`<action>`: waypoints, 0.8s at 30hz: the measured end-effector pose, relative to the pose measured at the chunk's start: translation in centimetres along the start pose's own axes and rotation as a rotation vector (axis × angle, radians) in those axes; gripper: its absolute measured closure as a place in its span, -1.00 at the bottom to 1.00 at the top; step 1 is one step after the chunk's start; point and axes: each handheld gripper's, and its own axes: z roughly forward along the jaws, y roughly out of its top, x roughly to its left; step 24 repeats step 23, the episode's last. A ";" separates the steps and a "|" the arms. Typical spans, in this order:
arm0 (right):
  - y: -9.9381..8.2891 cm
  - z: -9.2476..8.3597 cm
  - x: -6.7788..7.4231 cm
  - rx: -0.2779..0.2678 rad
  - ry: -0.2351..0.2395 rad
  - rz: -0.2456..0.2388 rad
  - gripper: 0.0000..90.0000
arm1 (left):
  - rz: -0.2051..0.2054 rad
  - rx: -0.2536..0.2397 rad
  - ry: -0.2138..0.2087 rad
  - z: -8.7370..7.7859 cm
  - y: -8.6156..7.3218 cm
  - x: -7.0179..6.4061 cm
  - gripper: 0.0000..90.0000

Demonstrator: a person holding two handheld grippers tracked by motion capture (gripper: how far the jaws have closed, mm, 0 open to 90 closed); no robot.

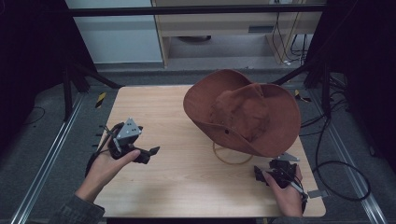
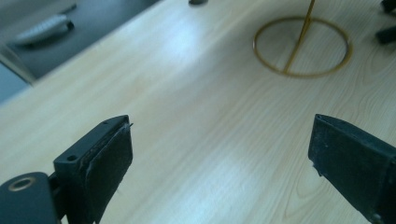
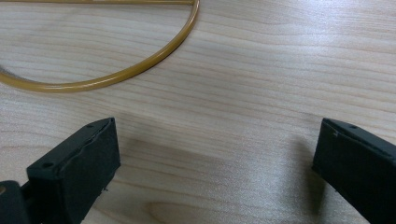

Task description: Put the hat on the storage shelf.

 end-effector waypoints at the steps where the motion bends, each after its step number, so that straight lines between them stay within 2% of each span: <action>1: 0.0 0.0 0.0 0.000 0.000 0.000 -0.99 | -0.010 0.007 -0.001 0.3 -0.7 -0.1 -0.87; 4: 0.0 0.0 0.0 0.000 -0.001 0.001 -0.99 | -0.022 0.040 0.005 1.1 -2.6 0.0 -0.87; 5: 0.0 0.0 0.0 0.000 -0.001 0.001 -0.99 | -0.047 0.053 0.013 1.5 -3.9 0.1 -0.87; 6: 0.0 0.0 0.0 0.000 -0.001 0.001 -0.99 | -0.047 0.053 0.013 1.5 -3.9 0.1 -0.86; 11: 0.0 0.0 0.0 0.000 -0.002 0.001 -0.99 | -0.108 0.065 0.027 2.4 -7.1 0.3 -0.85; 14: 0.0 0.0 0.0 0.000 -0.002 0.001 -0.99 | -0.135 0.079 0.061 2.8 -9.1 0.7 -0.85; 19: 0.0 0.0 0.0 0.000 -0.003 0.002 -0.99 | -0.199 0.091 0.083 3.3 -12.2 1.4 -0.85; 24: 0.0 0.0 0.0 0.000 -0.003 0.002 -0.99 | -0.202 0.108 0.089 3.4 -12.7 1.6 -0.86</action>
